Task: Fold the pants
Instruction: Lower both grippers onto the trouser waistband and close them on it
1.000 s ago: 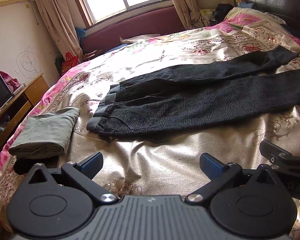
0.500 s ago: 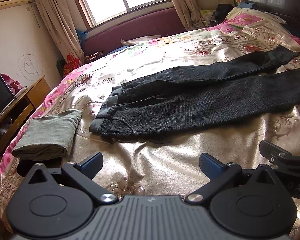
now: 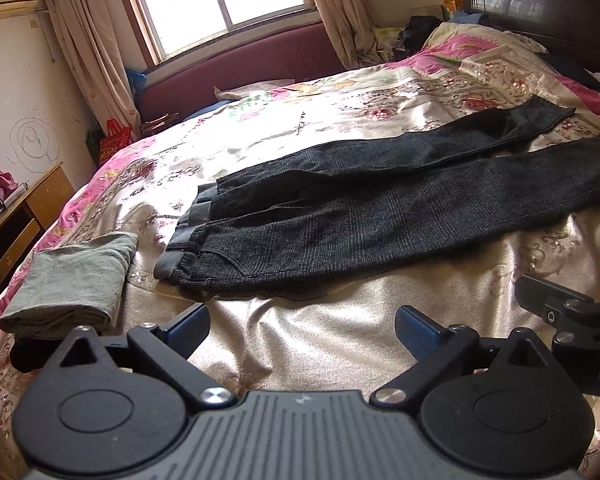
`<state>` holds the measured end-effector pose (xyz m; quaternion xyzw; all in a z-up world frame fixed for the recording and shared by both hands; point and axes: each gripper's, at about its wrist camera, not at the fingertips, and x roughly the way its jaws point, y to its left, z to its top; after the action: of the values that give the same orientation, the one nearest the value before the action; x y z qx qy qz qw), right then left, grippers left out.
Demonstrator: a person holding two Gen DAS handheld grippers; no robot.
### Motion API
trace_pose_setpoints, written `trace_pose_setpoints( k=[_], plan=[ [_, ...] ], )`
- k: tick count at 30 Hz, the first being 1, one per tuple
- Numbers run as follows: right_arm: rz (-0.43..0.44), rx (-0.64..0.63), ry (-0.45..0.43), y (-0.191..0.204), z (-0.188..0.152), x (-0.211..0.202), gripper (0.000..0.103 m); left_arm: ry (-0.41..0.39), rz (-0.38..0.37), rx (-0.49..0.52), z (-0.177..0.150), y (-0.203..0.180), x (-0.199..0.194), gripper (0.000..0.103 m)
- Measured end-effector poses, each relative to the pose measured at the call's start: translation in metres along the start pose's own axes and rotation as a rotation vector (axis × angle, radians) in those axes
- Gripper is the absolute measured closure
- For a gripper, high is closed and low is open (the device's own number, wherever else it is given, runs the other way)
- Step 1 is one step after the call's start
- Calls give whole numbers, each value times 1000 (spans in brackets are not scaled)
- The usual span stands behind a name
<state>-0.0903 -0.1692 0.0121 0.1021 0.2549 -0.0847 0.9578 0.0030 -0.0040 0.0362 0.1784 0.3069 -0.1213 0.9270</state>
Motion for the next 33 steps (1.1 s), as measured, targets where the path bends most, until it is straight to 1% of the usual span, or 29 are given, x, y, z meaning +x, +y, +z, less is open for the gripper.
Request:
trace_pose_setpoints(
  k=[2, 4, 6, 9, 11, 14, 15, 17, 19, 22, 24, 27, 29, 31, 33],
  plan=[
    [32, -24, 12, 2, 7, 0, 1, -11, -33, 14, 2, 4, 5, 0],
    [34, -72, 14, 5, 11, 4, 1, -12, -55, 26, 6, 11, 11, 0],
    [40, -130, 30, 8, 18, 14, 1, -19, -61, 37, 13, 20, 18, 0],
    [76, -182, 60, 9, 33, 34, 1, -35, -58, 54, 25, 39, 33, 0],
    [97, -213, 69, 9, 47, 50, 1, -38, -57, 72, 38, 52, 50, 0],
    [149, -241, 88, 8, 81, 89, 3, -44, -74, 90, 60, 71, 82, 0],
    [167, -248, 94, 7, 92, 103, 4, -45, -75, 106, 68, 77, 96, 0],
    [193, -280, 122, 7, 116, 137, 10, -35, -77, 138, 84, 90, 131, 0],
    [200, -332, 159, 12, 136, 172, 19, -8, -85, 157, 98, 103, 163, 0],
    [211, -429, 189, 24, 167, 228, 20, 21, -60, 164, 121, 127, 204, 0],
    [212, -473, 210, 32, 182, 259, 20, 43, -44, 160, 135, 144, 230, 2],
    [244, -514, 273, 46, 199, 305, 20, 86, -86, 109, 152, 170, 263, 2],
    [261, -567, 304, 58, 209, 333, 20, 114, -137, 64, 162, 187, 285, 3],
    [277, -606, 322, 70, 221, 358, 20, 129, -172, 57, 172, 197, 305, 9],
    [295, -626, 344, 76, 231, 379, 20, 146, -184, 79, 185, 204, 328, 11]
  ],
)
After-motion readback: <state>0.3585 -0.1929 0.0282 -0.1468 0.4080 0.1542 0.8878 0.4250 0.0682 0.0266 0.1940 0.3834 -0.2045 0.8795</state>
